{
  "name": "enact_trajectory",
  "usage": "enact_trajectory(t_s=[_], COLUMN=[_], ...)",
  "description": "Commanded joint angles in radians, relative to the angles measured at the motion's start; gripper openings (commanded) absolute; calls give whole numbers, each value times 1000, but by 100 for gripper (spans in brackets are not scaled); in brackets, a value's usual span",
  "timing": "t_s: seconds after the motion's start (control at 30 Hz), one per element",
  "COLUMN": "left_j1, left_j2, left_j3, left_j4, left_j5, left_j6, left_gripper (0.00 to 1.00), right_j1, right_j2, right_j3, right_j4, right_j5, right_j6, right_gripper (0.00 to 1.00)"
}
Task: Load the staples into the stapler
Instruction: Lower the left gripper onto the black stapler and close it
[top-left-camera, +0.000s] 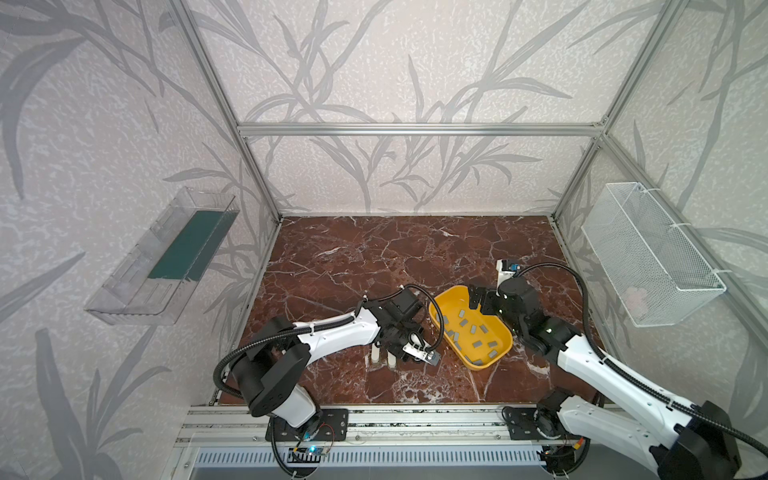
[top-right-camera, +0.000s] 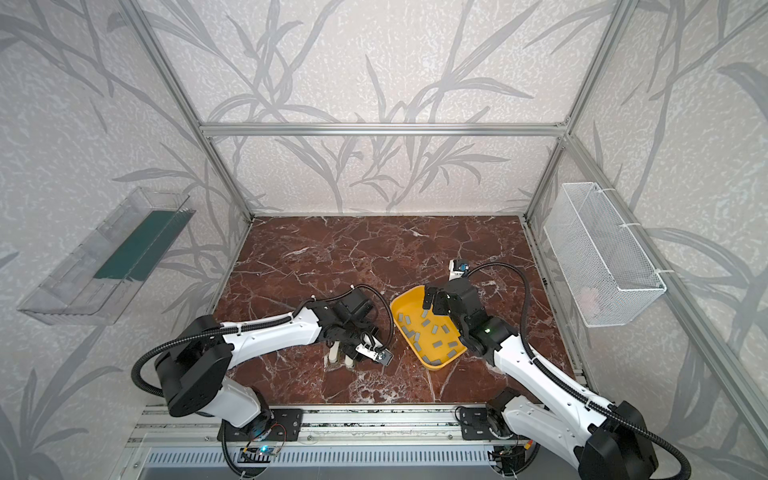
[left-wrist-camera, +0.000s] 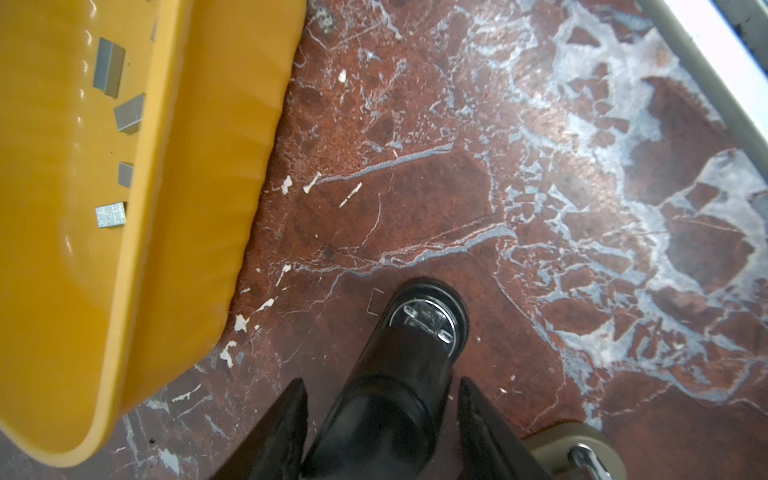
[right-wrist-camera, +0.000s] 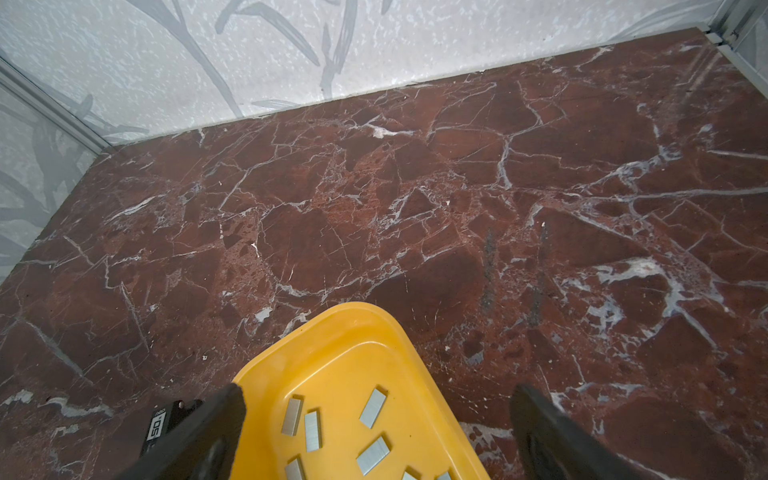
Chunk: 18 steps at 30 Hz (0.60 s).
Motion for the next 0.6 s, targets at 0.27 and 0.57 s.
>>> enact_trajectory(t_s=[0.27, 0.57], left_j1=[-33, -44], left_j2=[41, 68], left_j3=[37, 56], left_j4=[-82, -86], left_j5=[-44, -90], left_j6=[29, 25], left_gripper=[52, 37], right_j1=[-2, -2], right_j2=[9, 14], right_j3=[6, 7], right_j4=[15, 15], right_j5=[-7, -11], right_j6=[9, 9], right_gripper=[100, 100])
